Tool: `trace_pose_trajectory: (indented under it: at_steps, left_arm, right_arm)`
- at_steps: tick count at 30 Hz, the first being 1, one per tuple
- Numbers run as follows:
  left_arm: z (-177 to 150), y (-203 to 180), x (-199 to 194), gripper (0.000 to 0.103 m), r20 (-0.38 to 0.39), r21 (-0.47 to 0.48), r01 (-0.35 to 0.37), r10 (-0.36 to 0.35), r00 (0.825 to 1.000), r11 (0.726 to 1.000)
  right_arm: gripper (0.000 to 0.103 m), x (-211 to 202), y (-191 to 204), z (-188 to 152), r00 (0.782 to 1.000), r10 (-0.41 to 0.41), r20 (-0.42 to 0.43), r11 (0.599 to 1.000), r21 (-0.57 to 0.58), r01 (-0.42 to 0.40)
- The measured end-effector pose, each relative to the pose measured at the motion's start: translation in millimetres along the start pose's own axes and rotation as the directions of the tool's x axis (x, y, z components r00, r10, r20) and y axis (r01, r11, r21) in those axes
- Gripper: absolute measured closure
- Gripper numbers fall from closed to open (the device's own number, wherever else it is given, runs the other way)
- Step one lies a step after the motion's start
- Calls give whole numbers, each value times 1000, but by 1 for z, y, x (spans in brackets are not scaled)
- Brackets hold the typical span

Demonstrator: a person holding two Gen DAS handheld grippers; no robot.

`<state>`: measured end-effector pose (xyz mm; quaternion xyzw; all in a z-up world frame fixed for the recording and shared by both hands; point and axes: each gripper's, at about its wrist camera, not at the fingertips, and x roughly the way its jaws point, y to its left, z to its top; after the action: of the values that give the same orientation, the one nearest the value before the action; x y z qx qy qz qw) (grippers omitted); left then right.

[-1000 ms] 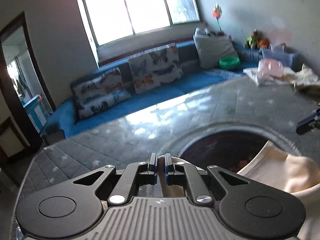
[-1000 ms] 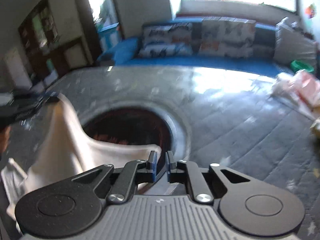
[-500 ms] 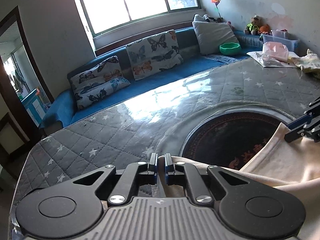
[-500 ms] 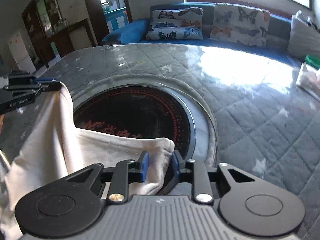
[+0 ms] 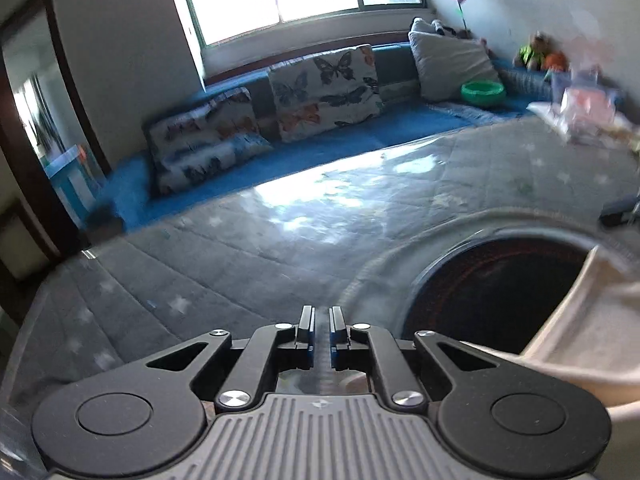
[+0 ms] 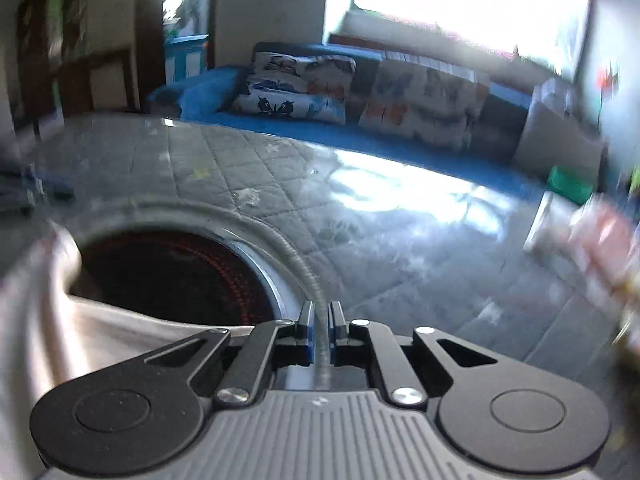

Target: Fold clothes

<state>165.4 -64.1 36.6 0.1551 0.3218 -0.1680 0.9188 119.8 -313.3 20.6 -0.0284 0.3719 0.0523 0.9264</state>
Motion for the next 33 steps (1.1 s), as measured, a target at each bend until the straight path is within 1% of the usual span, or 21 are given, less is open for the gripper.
trace_pose_trajectory:
  at_steps: [1,2,3,4,5,6,9,11,13,16,19,21,23,25,26,27,28,29,31,32,33]
  left_arm:
    - [-1,1,-5,93,7,-14,17,-17,1000,1000]
    - [-2,1,-10,91,15,-22,34,-33,999,999]
    - [-4,2,-14,87,18,-29,52,-52,999,998]
    - [-6,2,-17,86,19,-33,65,-65,998,997]
    - [-7,1,-20,84,18,-36,78,-78,997,996]
    - [-9,0,-22,78,11,-36,91,-90,996,995]
    - [-16,-2,-26,67,-4,-34,120,-120,993,992]
    - [-21,-5,-26,60,-7,-19,119,-119,993,993]
    - [-24,-7,-25,59,-18,-8,122,-122,992,993]
    - [-27,-11,-22,61,-25,5,134,-134,991,991]
    - [-29,-13,-20,62,-32,9,140,-139,990,990]
    - [-30,-11,-19,62,-27,-3,122,-122,992,993]
    - [-31,-10,-19,62,-28,-11,117,-118,993,993]
    - [-32,-8,-17,62,-36,-17,116,-116,993,993]
    - [-33,-9,-16,70,-40,-16,116,-116,992,993]
    - [-33,-9,-14,83,-45,-13,115,-115,992,993]
    - [-34,-11,-13,83,-48,-7,109,-110,993,994]
    - [-35,-11,-13,87,-41,-2,105,-105,994,994]
    - [-35,-14,-16,89,-25,15,71,-71,997,997]
    - [-34,-13,-17,95,-14,17,56,-56,998,998]
    - [-32,-12,-18,97,-2,18,40,-40,999,999]
  right_arm:
    - [89,-1,-4,-1,999,48,-13,998,39,-47]
    - [79,-3,-8,-3,996,85,-16,995,62,-83]
    - [75,-5,-11,-5,992,121,-19,989,85,-119]
    - [74,-7,-14,-6,988,155,-21,983,105,-152]
    - [74,-7,-14,-8,985,171,-28,980,110,-167]
    - [74,-6,-16,-11,982,187,-41,977,112,-181]
    - [74,0,-14,-12,977,207,-55,975,92,-201]
    - [74,2,-10,-13,973,223,-64,973,76,-218]
    - [74,2,-5,-15,972,222,-74,975,46,-219]
    - [77,1,7,-16,979,189,-79,981,-16,-191]
    - [82,2,11,-15,982,169,-79,984,-44,-173]
    - [82,3,13,-14,983,164,-80,984,-52,-168]
    - [80,4,10,-13,982,171,-85,984,-31,-174]
    - [80,5,10,-14,983,163,-84,985,-45,-167]
    - [81,5,11,-14,984,162,-81,985,-48,-166]
    - [82,6,11,-15,984,159,-76,985,-53,-163]
    - [86,6,13,-15,985,156,-74,985,-63,-161]
    - [92,5,15,-15,987,147,-68,985,-81,-153]
    - [96,3,22,-14,994,97,-40,986,-133,-102]
    - [97,2,24,-14,997,72,-24,985,-155,-75]
    - [97,0,27,-14,999,42,-4,983,-180,-42]
